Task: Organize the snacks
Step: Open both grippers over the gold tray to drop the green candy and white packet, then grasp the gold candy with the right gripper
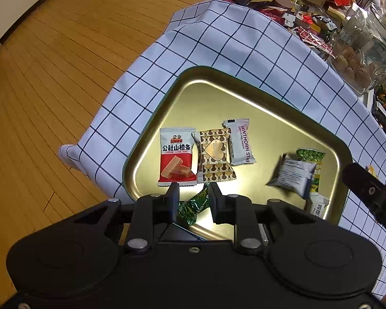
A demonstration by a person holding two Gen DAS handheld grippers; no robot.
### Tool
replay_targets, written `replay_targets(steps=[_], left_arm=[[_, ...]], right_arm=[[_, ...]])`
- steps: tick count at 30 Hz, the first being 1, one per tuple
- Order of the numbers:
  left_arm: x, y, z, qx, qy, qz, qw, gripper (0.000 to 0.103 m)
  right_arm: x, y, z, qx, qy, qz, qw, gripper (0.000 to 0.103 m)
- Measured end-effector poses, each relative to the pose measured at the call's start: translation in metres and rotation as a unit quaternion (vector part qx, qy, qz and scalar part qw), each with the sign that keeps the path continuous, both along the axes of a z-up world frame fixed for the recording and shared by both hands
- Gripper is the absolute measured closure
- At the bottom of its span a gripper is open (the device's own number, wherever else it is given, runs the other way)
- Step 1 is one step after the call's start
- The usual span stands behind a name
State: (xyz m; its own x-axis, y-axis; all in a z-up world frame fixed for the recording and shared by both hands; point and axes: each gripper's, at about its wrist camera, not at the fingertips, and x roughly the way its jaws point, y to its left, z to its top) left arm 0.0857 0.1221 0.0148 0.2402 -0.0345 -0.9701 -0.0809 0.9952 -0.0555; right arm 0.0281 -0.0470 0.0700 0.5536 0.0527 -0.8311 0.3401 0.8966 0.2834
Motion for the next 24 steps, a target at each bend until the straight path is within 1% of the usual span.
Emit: replay_targets(steps=[2,4,7,11,18,21,24], left_arm=[[0.000,-0.002,-0.001,0.001,0.001,-0.002,1.0000,0.070],[0.000,-0.004,-0.001,0.001,0.001,-0.005,1.0000,0.070],[0.000,-0.007,-0.003,0.005,0.003,-0.008,0.9999,0.070],[-0.001,-0.014,-0.003,0.009,0.001,-0.017,0.9998,0.070],[-0.004,-0.036,-0.005,0.019,0.000,-0.041,0.9990,0.070],[-0.006,-0.047,-0.005,0.016,-0.001,-0.051,0.9986,0.070],[-0.009,-0.063,-0.002,0.014,-0.013,-0.063,0.9978,0.070]], right_arm=[[0.000,-0.002,-0.002,-0.006,0.003,0.004,1.000,0.044],[-0.003,-0.003,-0.005,-0.022,0.004,0.008,1.000,0.041],[-0.009,-0.009,-0.010,-0.042,0.003,0.012,0.999,0.039],[-0.018,-0.021,-0.024,-0.041,0.021,0.018,0.999,0.039],[-0.038,-0.053,-0.047,-0.053,0.053,-0.008,0.997,0.039],[-0.048,-0.071,-0.055,-0.049,0.066,-0.008,0.997,0.040],[-0.062,-0.095,-0.061,-0.053,0.076,-0.027,0.995,0.040]])
